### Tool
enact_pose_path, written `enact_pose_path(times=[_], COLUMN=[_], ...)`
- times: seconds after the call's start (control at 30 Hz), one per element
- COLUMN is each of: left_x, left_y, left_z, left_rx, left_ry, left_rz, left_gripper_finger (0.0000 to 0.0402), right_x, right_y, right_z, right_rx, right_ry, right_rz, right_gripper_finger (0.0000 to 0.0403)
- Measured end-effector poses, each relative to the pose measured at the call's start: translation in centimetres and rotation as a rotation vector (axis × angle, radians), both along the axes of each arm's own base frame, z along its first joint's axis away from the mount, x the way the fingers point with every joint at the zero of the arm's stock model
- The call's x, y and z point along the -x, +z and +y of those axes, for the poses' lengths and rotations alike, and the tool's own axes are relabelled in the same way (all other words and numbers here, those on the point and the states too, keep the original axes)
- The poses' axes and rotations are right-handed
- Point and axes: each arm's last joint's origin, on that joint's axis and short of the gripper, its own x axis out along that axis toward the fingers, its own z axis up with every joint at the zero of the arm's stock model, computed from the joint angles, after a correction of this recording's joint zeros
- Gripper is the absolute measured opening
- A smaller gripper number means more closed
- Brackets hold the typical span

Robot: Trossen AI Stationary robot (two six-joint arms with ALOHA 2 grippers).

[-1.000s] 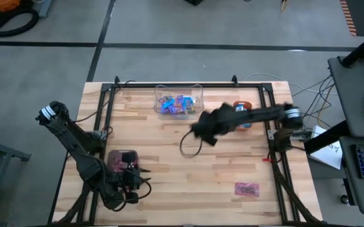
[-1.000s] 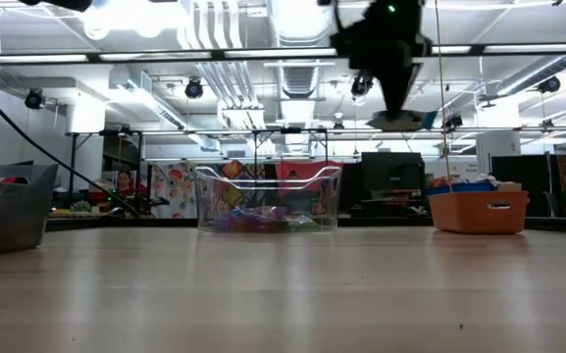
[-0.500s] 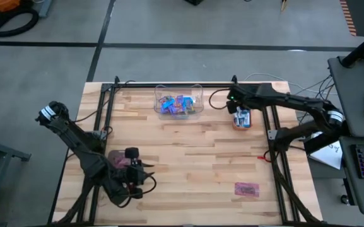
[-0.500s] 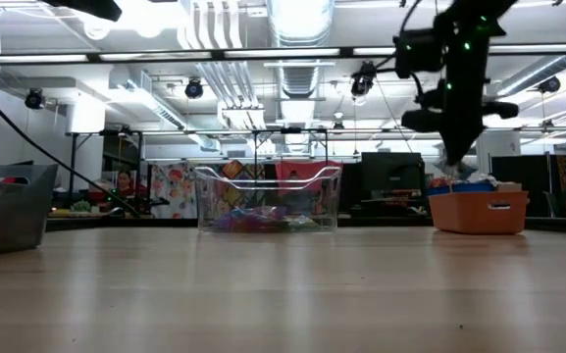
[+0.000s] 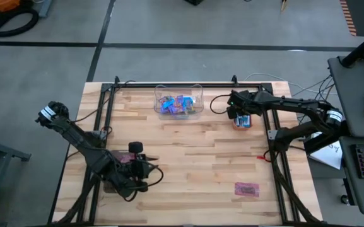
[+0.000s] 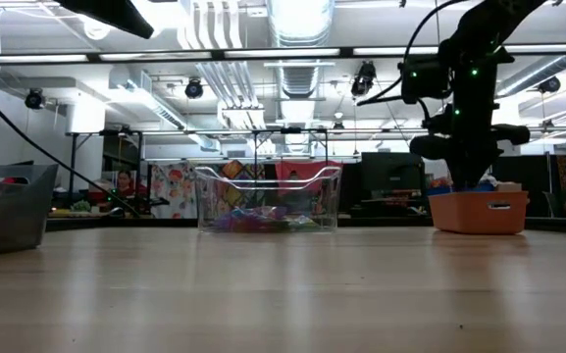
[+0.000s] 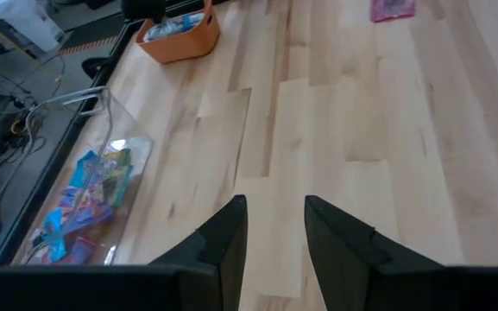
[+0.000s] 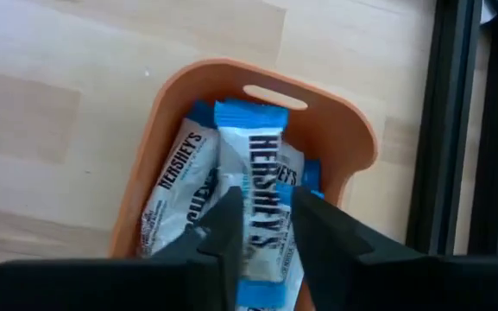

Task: Sort candy
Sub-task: Put the white chocolate into the orange bin, then put the red candy into the black bin

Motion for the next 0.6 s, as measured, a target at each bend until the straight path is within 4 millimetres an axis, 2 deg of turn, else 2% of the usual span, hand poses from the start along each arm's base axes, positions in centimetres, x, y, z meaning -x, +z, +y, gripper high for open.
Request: enact_pose_path(times=[0.17,0.33,0.5,0.6], left_x=[-0.3,-0.3,-0.2,-0.2], left_y=[0.0,0.0,-0.3,-0.4], left_z=[0.4,0.4,0.4,0.5], left_rx=[-0.007,-0.014,-0.019,-0.019], left_ry=[0.011,0.004,0.003,0.006], left_rz=[0.004,0.008,0.015,0.017], left_gripper_finger=[0.0102,0.0102,0.0102,0.0102], right_x=[-0.3,-1.5,-3.8,-5.2], right_y=[0.7,2.9,5.5,6.7], right_z=[-0.1,0.7,3.2,6.0], right_rx=[0.009,-0.025,-0.045,-0.058], right_ry=[0.004,0.076,0.250,0.427], right_rz=[-0.022,-0.144,-0.247,-0.282], right_gripper_finger=[0.0137,0.0166,0.0171,0.0171])
